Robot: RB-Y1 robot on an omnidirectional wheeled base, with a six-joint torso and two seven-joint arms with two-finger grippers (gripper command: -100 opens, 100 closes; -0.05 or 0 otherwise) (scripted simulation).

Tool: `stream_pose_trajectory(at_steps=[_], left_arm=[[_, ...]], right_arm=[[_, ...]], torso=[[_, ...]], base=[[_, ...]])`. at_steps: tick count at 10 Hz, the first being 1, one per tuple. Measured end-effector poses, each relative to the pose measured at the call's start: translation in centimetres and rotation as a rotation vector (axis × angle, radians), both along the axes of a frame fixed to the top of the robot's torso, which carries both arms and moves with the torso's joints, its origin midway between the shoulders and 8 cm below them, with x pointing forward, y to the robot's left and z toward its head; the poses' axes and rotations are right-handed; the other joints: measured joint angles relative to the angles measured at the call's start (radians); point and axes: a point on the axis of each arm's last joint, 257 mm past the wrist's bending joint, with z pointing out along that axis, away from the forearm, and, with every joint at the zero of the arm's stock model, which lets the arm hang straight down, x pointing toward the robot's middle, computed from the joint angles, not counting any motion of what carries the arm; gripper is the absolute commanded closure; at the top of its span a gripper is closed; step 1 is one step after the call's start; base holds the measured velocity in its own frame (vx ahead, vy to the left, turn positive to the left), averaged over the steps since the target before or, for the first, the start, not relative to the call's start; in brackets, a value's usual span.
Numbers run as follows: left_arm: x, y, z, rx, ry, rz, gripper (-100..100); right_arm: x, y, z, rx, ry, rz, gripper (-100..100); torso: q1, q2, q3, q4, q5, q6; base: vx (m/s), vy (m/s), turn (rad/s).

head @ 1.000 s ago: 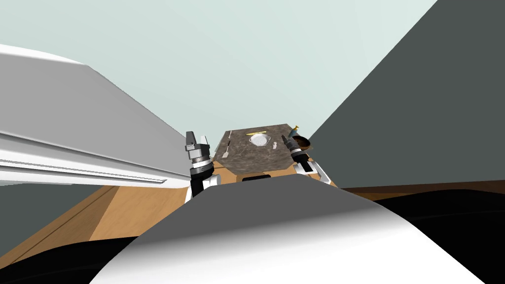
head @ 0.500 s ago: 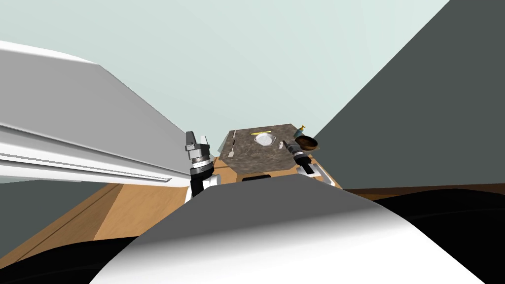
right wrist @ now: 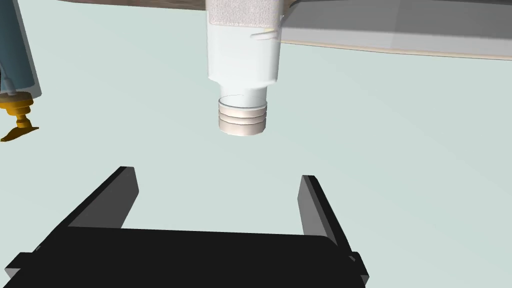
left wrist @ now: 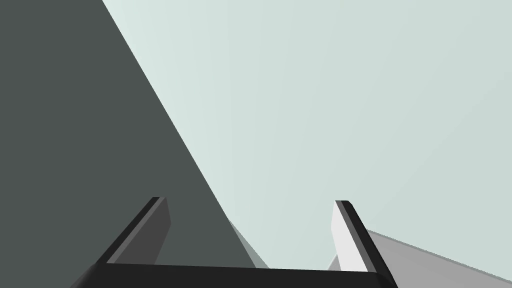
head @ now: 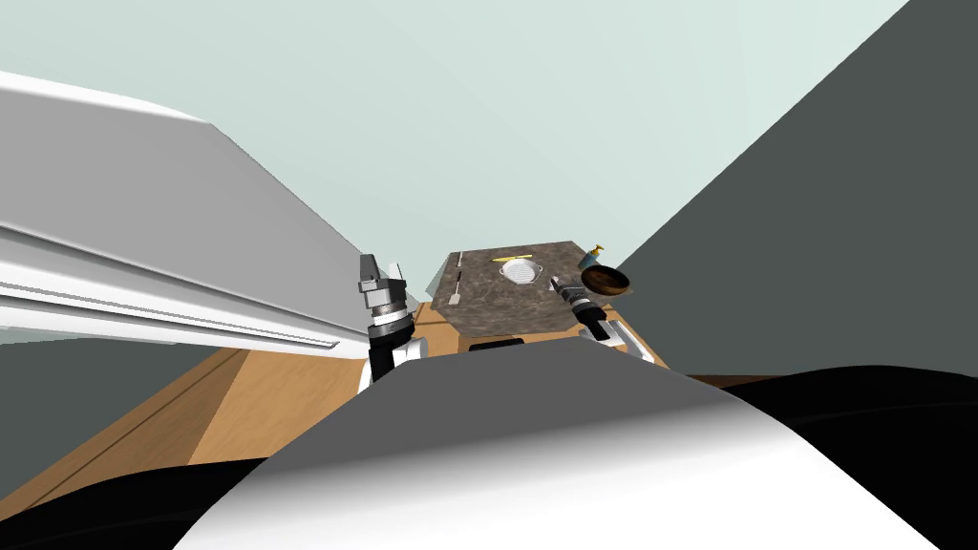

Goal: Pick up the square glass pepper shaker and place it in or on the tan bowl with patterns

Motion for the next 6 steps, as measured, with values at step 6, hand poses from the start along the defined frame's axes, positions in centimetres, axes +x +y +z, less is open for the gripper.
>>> stream_pose_trajectory(at_steps=[6], left_arm=[[0.0, 0.0, 0.0, 0.000, 0.000, 0.000, 0]], right_arm=[[-2.7, -3.8, -4.5, -0.209, 0.134, -0.018, -100]], torso=[[-0.002, -0.001, 0.000, 0.000, 0.000, 0.000]], base=[[0.038, 0.046, 0.065]])
